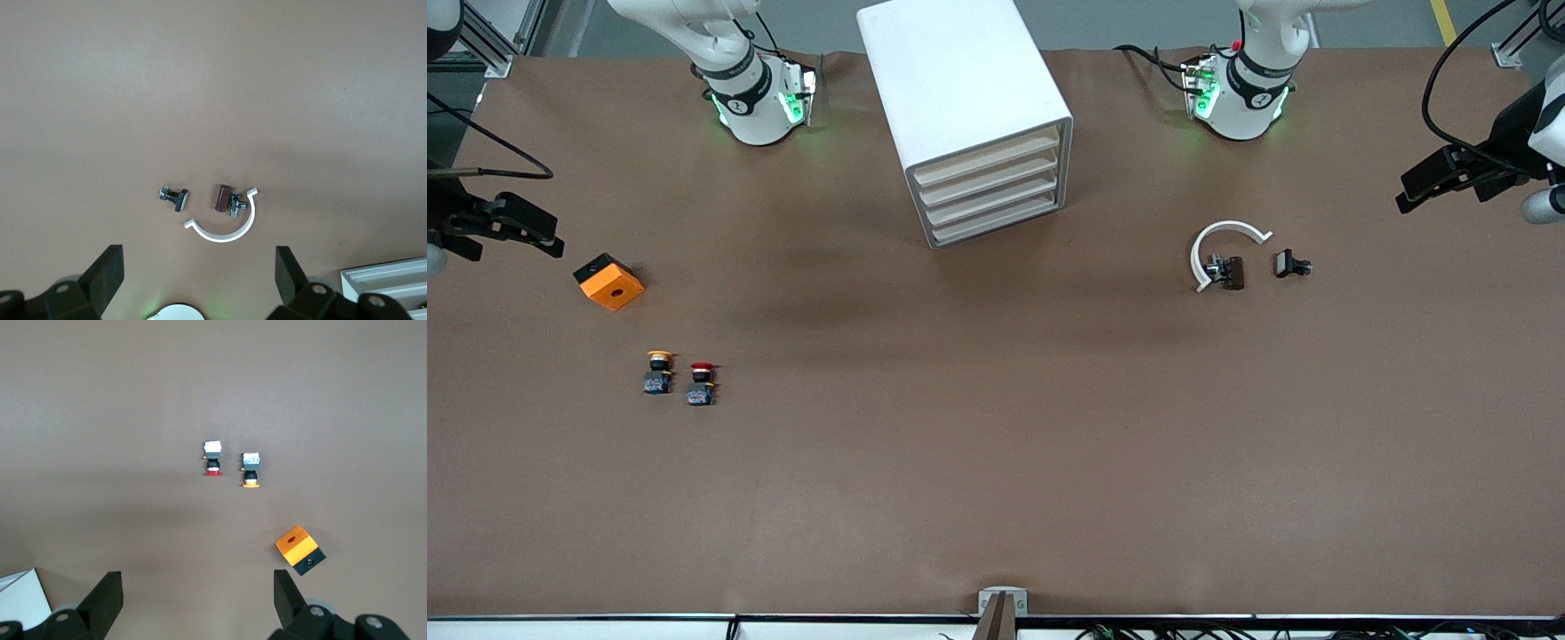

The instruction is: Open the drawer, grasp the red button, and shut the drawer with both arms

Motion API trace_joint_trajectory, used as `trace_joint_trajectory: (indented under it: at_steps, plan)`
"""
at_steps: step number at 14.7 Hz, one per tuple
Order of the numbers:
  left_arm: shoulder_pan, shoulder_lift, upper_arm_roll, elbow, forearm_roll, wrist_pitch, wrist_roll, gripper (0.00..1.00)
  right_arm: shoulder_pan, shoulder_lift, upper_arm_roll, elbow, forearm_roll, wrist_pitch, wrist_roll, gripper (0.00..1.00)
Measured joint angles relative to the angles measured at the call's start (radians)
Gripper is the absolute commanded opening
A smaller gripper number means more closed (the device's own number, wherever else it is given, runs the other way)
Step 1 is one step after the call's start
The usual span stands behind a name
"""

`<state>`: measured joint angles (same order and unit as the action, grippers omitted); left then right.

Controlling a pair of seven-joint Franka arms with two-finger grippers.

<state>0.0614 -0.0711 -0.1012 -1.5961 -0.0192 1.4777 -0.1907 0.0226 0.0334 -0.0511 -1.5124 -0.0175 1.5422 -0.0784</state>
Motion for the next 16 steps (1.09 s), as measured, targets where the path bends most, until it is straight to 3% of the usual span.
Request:
trace_joint_trajectory:
  at_steps: [16]
  plan:
    - [-0.004,-0.014,-0.001,-0.025,0.000,0.011,0.000,1.00,0.001,0.005,0.006,0.052,0.001,-0.043,0.000,1.00]
